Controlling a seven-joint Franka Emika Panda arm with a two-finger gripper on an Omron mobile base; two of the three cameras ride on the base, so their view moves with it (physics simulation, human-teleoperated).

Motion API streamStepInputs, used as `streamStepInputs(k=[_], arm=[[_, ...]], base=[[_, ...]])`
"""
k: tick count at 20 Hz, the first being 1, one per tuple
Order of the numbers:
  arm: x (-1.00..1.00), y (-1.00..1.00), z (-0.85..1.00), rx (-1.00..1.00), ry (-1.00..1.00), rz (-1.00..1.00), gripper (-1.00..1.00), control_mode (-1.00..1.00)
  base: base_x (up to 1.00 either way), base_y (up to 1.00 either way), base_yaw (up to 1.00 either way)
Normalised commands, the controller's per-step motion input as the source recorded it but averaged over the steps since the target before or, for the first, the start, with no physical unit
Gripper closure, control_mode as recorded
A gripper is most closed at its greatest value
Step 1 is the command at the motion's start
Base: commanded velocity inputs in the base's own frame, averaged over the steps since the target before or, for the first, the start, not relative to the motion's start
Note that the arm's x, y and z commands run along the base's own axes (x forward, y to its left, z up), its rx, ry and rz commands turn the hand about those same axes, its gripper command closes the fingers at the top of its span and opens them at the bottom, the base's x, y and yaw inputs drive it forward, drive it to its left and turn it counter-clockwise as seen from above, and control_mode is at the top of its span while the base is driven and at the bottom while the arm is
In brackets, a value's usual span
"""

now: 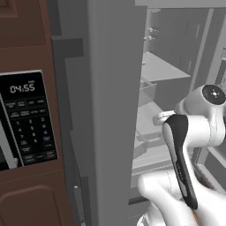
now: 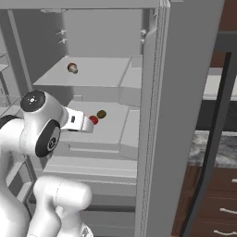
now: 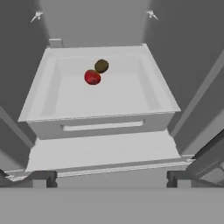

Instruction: Place the mango in the correct fridge rack based on whether it is a fruit or vegetable. Finally, close the fridge door.

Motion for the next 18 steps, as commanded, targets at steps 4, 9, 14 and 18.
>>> streamStepInputs(k=[4,9,14,18], arm=[[-0.79,0.00,0.06,-0.03,0.00,0.00,-1.00,-1.00],[-0.82,-0.15,0.02,-0.01,0.00,0.00,-1.00,-1.00],[-0.24,-0.10,0.06,0.00,0.00,0.00,-1.00,1.00],[0.00,0.00,0.00,0.00,0.00,0.00,-1.00,1.00]], base=[[0.00,0.00,0.00],[0.00,0.00,0.00],[0.00,0.00,0.00],[0.16,0.00,0.00]])
